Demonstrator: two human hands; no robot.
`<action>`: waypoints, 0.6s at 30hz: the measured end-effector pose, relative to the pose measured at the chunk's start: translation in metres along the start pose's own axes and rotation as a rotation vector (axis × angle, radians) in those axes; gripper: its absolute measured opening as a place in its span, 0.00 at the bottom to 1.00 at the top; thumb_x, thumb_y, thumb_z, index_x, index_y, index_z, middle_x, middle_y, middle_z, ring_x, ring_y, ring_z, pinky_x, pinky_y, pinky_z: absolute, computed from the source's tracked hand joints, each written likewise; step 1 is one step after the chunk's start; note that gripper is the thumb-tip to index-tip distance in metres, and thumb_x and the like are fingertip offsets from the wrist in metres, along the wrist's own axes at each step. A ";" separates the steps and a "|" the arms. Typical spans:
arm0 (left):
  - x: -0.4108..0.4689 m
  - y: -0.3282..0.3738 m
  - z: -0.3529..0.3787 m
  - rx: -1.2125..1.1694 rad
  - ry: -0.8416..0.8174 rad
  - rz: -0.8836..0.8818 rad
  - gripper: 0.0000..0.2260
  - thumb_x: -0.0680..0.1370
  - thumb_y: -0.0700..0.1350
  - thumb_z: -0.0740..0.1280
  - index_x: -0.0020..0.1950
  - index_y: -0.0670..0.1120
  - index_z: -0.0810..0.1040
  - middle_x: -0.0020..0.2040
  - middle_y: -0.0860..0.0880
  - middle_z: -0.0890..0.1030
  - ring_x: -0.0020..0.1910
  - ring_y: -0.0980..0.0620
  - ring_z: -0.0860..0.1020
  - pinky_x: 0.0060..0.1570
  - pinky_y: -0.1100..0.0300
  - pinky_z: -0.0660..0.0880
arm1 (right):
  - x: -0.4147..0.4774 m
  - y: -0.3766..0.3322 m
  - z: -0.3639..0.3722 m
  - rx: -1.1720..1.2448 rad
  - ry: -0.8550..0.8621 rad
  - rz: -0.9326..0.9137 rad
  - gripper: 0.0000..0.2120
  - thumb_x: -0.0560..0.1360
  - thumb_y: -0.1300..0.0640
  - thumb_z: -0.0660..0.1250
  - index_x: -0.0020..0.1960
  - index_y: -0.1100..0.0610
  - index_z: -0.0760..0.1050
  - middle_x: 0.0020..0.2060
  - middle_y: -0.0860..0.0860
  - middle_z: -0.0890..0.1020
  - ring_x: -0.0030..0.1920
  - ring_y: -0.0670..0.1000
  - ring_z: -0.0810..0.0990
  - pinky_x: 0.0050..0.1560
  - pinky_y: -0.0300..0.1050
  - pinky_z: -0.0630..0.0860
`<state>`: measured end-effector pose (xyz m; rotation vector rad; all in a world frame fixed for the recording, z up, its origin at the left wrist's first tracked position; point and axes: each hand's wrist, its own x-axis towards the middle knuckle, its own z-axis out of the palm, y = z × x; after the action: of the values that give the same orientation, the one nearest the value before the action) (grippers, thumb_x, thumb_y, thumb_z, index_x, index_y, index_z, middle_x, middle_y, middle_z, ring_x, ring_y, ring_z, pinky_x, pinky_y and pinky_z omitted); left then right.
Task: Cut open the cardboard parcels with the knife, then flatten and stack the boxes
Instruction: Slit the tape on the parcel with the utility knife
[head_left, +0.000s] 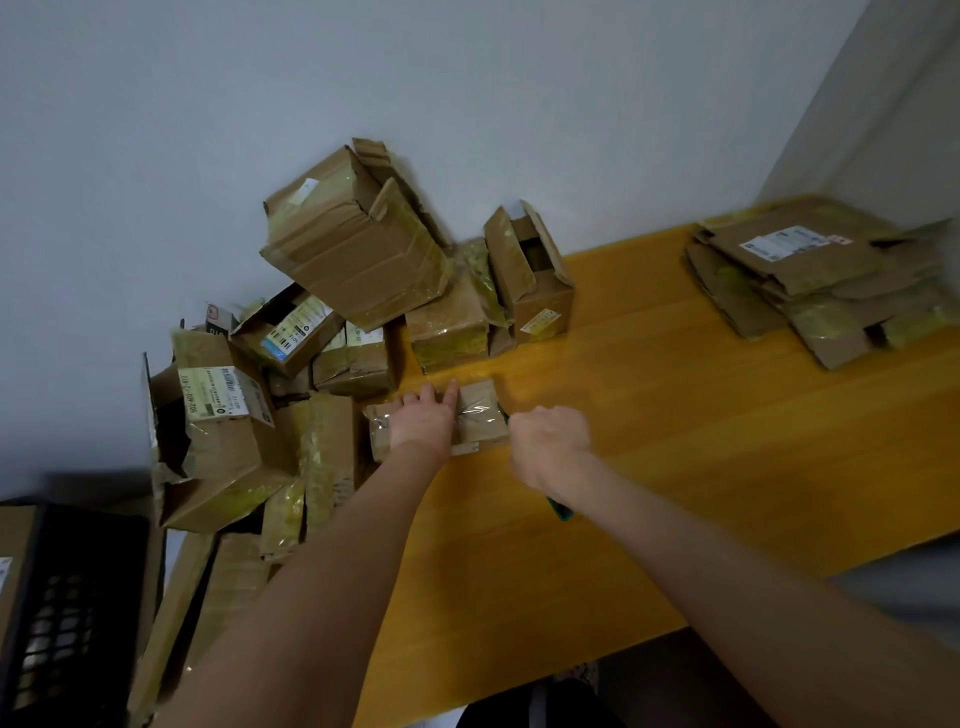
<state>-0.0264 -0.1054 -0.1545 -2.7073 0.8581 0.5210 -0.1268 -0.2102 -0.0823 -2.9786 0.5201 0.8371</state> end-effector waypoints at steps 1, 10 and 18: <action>0.001 0.000 0.000 0.000 0.001 0.004 0.41 0.76 0.45 0.70 0.80 0.51 0.45 0.74 0.41 0.61 0.72 0.37 0.62 0.73 0.44 0.60 | 0.000 0.001 0.002 0.006 0.005 0.002 0.07 0.77 0.61 0.63 0.51 0.53 0.77 0.47 0.51 0.81 0.52 0.53 0.80 0.39 0.42 0.69; 0.004 -0.006 -0.001 -0.055 0.010 0.012 0.43 0.74 0.51 0.72 0.79 0.51 0.47 0.72 0.42 0.62 0.69 0.40 0.65 0.66 0.47 0.70 | 0.006 0.035 0.025 0.660 0.084 0.179 0.12 0.77 0.47 0.64 0.48 0.56 0.77 0.30 0.49 0.74 0.28 0.48 0.72 0.25 0.39 0.65; -0.011 0.015 0.002 -0.212 0.070 -0.143 0.41 0.71 0.64 0.70 0.76 0.50 0.55 0.66 0.43 0.68 0.63 0.43 0.70 0.47 0.54 0.74 | 0.049 0.036 0.102 0.740 -0.006 0.414 0.13 0.81 0.48 0.61 0.55 0.58 0.72 0.32 0.51 0.73 0.28 0.49 0.71 0.25 0.41 0.66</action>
<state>-0.0442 -0.1107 -0.1532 -2.9682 0.6522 0.5156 -0.1509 -0.2501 -0.1915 -2.2161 1.1677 0.4990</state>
